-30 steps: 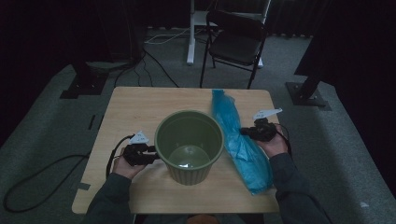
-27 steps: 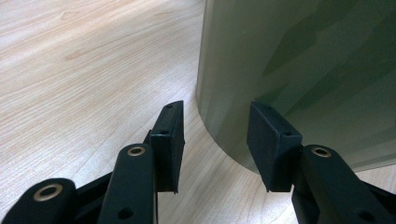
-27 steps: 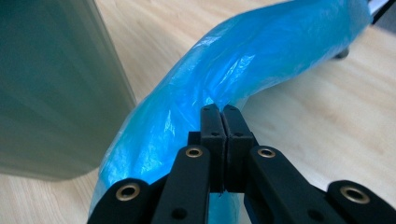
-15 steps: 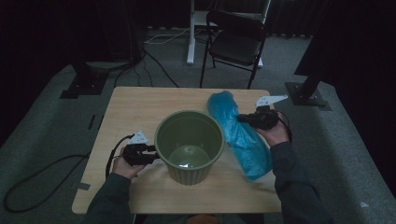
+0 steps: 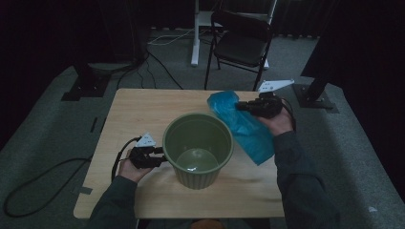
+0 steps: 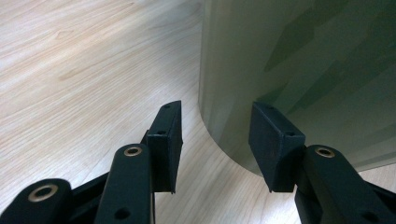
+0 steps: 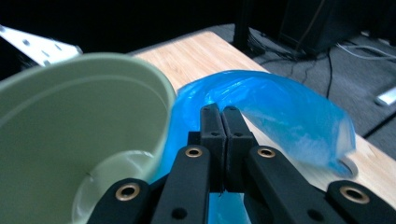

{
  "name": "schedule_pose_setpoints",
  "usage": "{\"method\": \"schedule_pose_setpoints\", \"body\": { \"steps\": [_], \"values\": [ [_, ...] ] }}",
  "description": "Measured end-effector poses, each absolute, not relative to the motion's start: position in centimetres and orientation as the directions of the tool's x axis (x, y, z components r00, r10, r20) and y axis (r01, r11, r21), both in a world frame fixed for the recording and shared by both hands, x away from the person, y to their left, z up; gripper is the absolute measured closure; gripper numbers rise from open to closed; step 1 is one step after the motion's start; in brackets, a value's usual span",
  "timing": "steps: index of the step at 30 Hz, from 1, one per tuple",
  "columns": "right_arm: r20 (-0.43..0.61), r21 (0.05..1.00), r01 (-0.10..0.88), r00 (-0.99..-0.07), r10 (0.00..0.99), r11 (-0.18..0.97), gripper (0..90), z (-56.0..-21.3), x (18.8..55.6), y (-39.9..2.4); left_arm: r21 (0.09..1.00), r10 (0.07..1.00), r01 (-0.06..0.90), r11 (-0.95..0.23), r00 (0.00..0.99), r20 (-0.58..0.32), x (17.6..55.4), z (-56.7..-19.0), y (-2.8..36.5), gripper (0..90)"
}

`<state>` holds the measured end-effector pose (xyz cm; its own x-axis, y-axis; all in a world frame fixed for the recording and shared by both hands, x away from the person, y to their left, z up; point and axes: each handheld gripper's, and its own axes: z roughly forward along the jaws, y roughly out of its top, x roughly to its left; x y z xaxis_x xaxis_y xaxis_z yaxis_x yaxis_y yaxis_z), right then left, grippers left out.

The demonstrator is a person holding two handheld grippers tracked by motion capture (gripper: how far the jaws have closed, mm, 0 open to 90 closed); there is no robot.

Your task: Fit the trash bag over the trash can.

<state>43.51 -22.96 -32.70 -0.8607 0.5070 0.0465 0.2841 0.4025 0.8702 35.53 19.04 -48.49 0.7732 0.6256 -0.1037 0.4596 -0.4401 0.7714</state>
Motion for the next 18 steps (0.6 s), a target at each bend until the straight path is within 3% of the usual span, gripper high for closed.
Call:
{"method": "schedule_pose_setpoints", "body": {
  "steps": [18],
  "values": [
    [0.057,0.903,0.204,-0.93,0.363,0.379,89.5,-27.7,43.7,-17.6,0.774,0.62,0.456,-0.44,0.777,-0.105,35.8,-48.4,18.3,55.0]
  ]
}}
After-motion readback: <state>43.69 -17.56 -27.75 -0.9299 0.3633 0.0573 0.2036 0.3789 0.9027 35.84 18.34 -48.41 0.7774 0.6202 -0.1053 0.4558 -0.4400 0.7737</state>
